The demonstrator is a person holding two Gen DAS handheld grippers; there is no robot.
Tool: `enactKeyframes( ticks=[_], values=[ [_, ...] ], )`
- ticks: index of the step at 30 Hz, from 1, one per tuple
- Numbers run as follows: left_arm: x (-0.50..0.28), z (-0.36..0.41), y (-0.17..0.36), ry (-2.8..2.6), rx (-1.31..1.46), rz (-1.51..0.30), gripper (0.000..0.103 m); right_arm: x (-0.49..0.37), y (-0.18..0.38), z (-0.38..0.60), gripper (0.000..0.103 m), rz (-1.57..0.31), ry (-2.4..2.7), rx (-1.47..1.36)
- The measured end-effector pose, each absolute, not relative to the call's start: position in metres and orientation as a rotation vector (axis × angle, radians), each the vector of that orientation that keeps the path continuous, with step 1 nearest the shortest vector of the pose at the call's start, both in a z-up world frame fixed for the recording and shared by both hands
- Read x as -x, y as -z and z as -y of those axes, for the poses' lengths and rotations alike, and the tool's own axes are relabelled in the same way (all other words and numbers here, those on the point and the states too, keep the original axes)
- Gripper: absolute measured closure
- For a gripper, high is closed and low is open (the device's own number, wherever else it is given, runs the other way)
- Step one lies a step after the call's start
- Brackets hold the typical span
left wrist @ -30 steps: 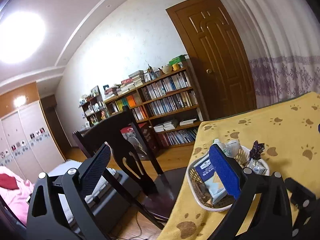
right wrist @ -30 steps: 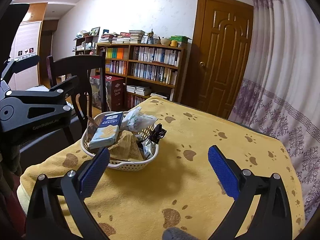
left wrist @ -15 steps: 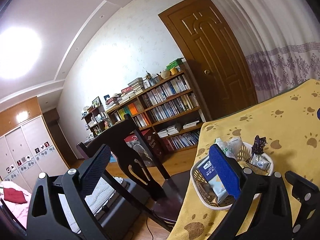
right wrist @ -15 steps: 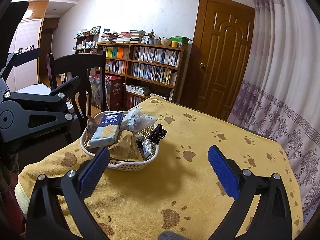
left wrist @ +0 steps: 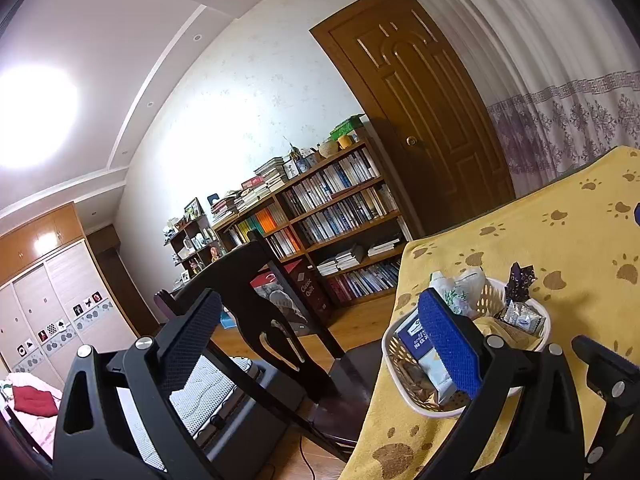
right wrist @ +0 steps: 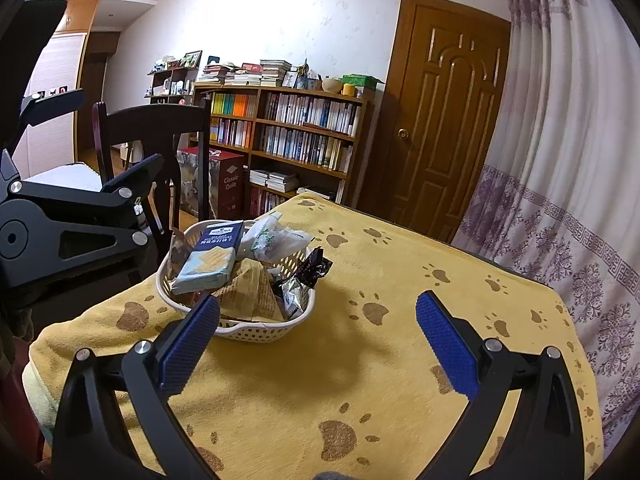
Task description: Organize snacks
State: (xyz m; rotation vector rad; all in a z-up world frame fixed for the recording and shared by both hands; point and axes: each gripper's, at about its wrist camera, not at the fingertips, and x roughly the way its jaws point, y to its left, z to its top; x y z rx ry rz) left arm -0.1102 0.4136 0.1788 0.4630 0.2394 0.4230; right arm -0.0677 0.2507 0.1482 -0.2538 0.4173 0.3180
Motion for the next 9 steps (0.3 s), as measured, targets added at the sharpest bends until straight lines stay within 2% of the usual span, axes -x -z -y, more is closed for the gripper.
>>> enactKeyframes(
  ticks=[9],
  values=[
    [0.1089, -0.4167, -0.1752, -0.415, -0.478, -0.24, 0.003, 0.06, -0.146, -0.2466, 0.005, -0.463, -0.314, 0.228]
  ],
)
